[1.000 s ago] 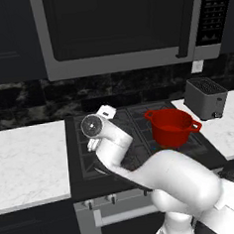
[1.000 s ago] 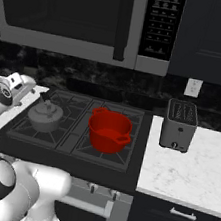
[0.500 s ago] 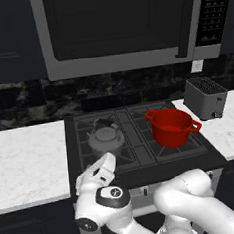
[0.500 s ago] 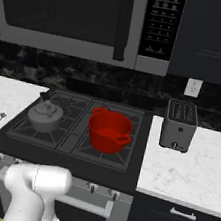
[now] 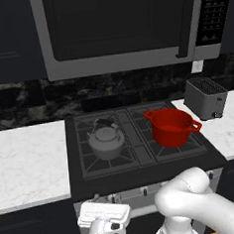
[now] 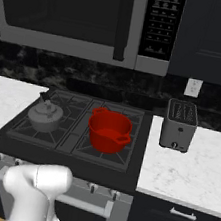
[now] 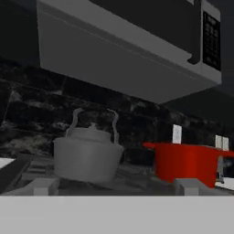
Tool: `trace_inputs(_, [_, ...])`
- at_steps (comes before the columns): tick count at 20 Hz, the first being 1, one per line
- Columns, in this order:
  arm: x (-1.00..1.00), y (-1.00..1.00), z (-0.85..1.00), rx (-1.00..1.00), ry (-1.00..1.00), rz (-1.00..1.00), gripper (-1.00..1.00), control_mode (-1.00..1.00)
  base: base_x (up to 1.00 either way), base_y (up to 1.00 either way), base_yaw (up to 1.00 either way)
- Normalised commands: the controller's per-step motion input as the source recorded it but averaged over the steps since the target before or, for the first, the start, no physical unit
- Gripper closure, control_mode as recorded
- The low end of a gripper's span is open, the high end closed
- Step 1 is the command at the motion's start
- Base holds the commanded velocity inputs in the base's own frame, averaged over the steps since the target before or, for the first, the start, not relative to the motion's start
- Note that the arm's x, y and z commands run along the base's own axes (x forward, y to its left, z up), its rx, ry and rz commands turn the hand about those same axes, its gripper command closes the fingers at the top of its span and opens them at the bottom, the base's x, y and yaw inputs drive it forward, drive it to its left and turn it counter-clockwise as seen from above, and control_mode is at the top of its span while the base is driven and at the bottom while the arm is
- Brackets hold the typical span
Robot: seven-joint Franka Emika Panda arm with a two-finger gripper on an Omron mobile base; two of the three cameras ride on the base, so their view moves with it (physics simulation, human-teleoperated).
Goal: Pick the kettle from the counter and place it on a stove burner. Then turn the burner on.
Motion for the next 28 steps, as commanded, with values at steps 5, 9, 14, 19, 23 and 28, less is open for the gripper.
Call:
trace_inputs(5, [0.02, 0.48, -0.45, 0.31, 0.0, 0.09, -1.0, -1.0, 0.0, 0.0, 0.0])
trace_inputs(9, [0.01, 0.84, -0.84, 0.05, 0.14, 0.11, -1.0, -1.0, 0.0, 0.0, 0.0])
trace_inputs(14, [0.2, 0.15, -0.72, -0.01, 0.07, 0.08, -1.0, -1.0, 0.0, 0.0, 0.0])
trace_inputs(19, [0.23, 0.0, -0.2, -0.02, 0.03, 0.0, -1.0, -1.0, 0.0, 0.0, 0.0])
trace_inputs(23, [0.16, 0.02, -0.07, 0.0, 0.0, 0.0, -1.0, -1.0, 0.0, 0.0, 0.0])
trace_inputs(28, [0.5, 0.0, -0.01, 0.0, 0.0, 0.0, -1.0, -1.0, 0.0, 0.0, 0.0])
